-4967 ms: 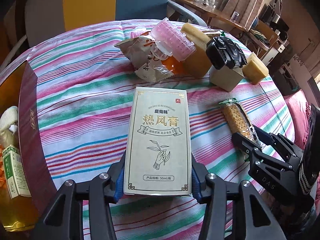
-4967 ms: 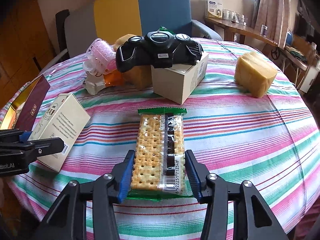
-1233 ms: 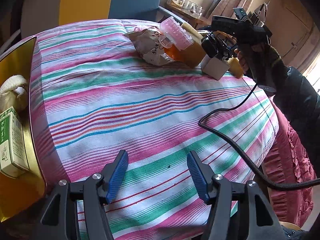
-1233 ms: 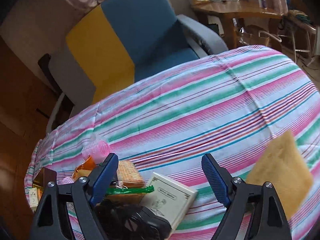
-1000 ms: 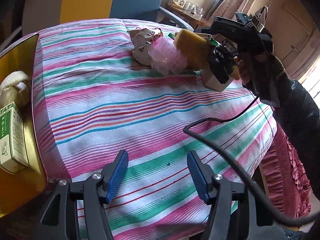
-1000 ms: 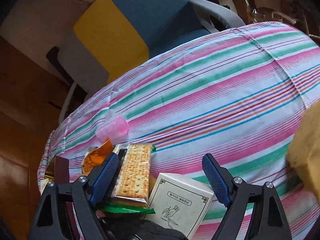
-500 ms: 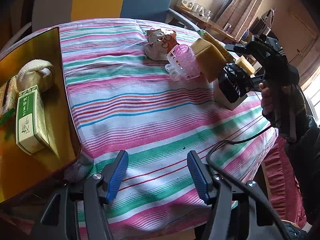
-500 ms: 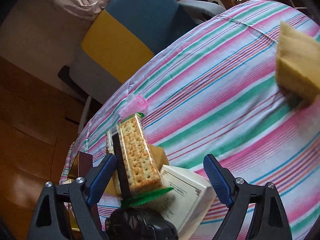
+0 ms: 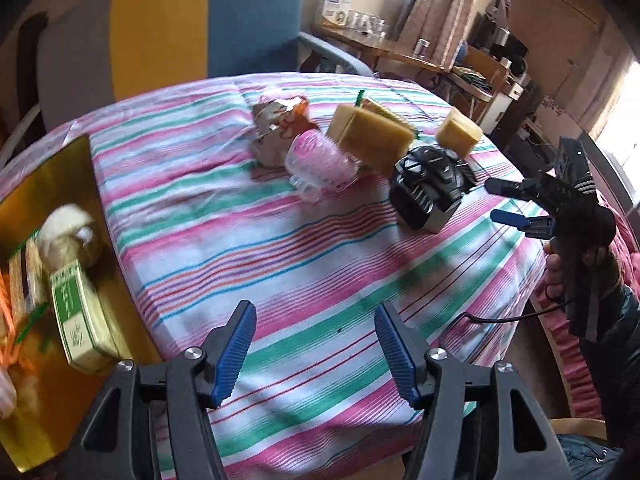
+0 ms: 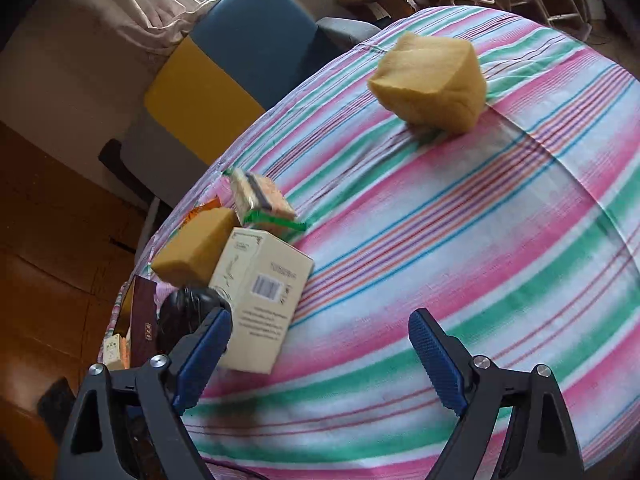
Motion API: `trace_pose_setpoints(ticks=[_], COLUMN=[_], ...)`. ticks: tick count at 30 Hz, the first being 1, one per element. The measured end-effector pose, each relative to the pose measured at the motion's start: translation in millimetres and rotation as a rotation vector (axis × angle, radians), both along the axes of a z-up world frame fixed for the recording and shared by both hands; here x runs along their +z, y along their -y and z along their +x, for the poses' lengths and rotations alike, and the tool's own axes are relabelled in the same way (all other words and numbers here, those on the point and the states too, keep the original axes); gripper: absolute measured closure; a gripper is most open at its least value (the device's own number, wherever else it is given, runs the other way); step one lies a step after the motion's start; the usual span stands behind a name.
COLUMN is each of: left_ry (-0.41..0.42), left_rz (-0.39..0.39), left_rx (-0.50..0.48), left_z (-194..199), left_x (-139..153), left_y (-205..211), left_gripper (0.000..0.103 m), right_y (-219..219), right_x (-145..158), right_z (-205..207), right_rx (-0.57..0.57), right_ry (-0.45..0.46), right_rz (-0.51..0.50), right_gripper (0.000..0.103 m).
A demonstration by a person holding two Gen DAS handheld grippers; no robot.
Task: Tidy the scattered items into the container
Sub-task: 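Approach and grasp the black controller with the left tool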
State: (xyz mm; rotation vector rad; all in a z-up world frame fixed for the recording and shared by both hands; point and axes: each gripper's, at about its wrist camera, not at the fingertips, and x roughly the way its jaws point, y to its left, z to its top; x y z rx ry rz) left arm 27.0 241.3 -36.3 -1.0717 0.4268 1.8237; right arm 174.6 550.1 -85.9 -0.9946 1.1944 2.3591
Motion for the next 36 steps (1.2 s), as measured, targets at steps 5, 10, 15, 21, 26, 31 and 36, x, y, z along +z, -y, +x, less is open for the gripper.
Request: trace_pose_setpoints(ticks=[5, 10, 15, 21, 26, 31, 36], left_ry=[-0.034, -0.038, -0.019, 0.015, 0.029, 0.065, 0.087], left_rz=[-0.002, -0.027, -0.038, -0.022, 0.008, 0.024, -0.001], left_rx=[-0.176, -0.294, -0.349, -0.359, -0.298, -0.197, -0.118], left_z=[7, 7, 4, 0, -2, -3, -4], left_x=[14, 14, 5, -4, -7, -16, -31], left_y=[-46, -85, -110, -125, -116, -84, -56], left_gripper=[0.04, 0.04, 0.039, 0.041, 0.051, 0.065, 0.069], right_y=[6, 10, 11, 11, 11, 14, 17], right_x=[-1, -1, -4, -5, -6, -5, -6], right_z=[24, 24, 19, 16, 15, 14, 12], right_rx=[0.0, 0.016, 0.017, 0.016, 0.014, 0.011, 0.008], right_ry=[0.023, 0.033, 0.012, -0.012, -0.019, -0.016, -0.011], right_rz=[0.045, 0.076, 0.073, 0.063, 0.075, 0.101, 0.126], right_gripper=[0.011, 0.008, 0.004, 0.0, 0.0, 0.0, 0.0])
